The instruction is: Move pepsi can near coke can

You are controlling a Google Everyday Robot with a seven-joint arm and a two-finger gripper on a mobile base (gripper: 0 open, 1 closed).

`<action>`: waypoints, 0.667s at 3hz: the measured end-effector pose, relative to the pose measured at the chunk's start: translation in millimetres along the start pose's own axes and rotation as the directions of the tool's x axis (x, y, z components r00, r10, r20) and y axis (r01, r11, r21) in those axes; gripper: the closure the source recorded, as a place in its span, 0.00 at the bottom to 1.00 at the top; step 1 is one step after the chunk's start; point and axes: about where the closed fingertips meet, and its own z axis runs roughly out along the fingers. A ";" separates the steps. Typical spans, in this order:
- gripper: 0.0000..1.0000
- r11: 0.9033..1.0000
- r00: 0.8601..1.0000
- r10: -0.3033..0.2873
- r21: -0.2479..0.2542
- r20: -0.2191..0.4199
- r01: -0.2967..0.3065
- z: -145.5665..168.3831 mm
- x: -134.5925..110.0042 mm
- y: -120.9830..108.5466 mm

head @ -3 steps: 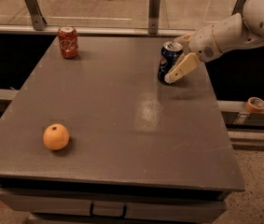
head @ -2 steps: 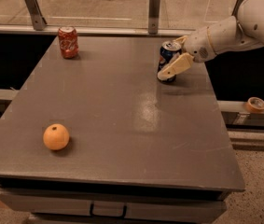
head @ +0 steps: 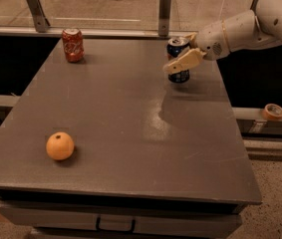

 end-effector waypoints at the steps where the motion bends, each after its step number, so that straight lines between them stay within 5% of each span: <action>1: 0.88 0.998 0.996 -0.053 0.027 0.074 0.051 -29.4 -41.0 0.8; 2: 1.00 0.998 0.995 -0.057 0.028 0.080 0.055 -29.5 -44.6 -0.2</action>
Offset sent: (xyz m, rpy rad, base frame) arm -0.0044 -0.0039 0.0443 0.0524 -0.0646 0.0073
